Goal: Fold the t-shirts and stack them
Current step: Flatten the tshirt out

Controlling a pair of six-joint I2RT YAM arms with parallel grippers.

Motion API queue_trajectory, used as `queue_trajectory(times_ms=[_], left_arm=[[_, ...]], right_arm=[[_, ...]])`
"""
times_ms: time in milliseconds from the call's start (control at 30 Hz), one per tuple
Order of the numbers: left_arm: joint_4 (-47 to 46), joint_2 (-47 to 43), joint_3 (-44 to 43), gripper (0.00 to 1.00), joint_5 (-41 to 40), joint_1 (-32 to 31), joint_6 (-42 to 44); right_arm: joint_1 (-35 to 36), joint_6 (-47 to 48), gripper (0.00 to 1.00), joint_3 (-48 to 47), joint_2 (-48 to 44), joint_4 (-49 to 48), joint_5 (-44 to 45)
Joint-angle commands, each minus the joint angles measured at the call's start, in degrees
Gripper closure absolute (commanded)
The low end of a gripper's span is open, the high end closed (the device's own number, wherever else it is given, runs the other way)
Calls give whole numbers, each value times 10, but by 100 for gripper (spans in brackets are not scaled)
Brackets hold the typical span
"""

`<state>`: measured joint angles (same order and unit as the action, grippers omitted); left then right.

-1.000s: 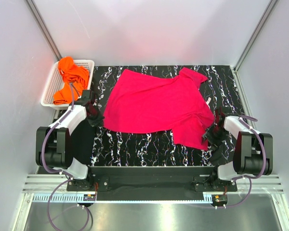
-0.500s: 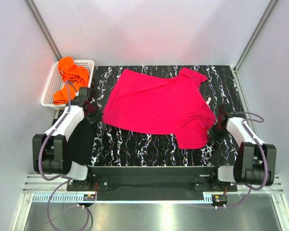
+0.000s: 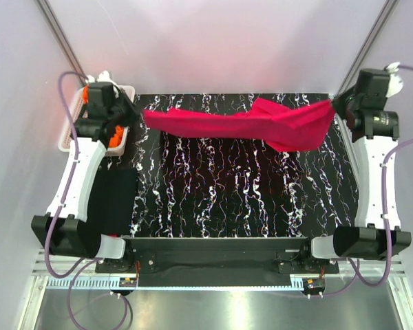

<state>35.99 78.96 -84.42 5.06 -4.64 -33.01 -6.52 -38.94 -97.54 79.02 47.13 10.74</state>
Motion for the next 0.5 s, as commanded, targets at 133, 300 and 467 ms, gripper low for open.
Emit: queue_trajectory(times_ms=[133,300,467], left_arm=[[-105,-75,-166,100,88,-5,44],[-111,-154,-231,100,102,-5,48],[-112,-216,-242,100,101,-4,35]], right_arm=[[-5,63,100,-147,-77,-90,83],[-5,105,100,-216,-147,-121,125],[-5,149,100,-194,-227,-175,136]])
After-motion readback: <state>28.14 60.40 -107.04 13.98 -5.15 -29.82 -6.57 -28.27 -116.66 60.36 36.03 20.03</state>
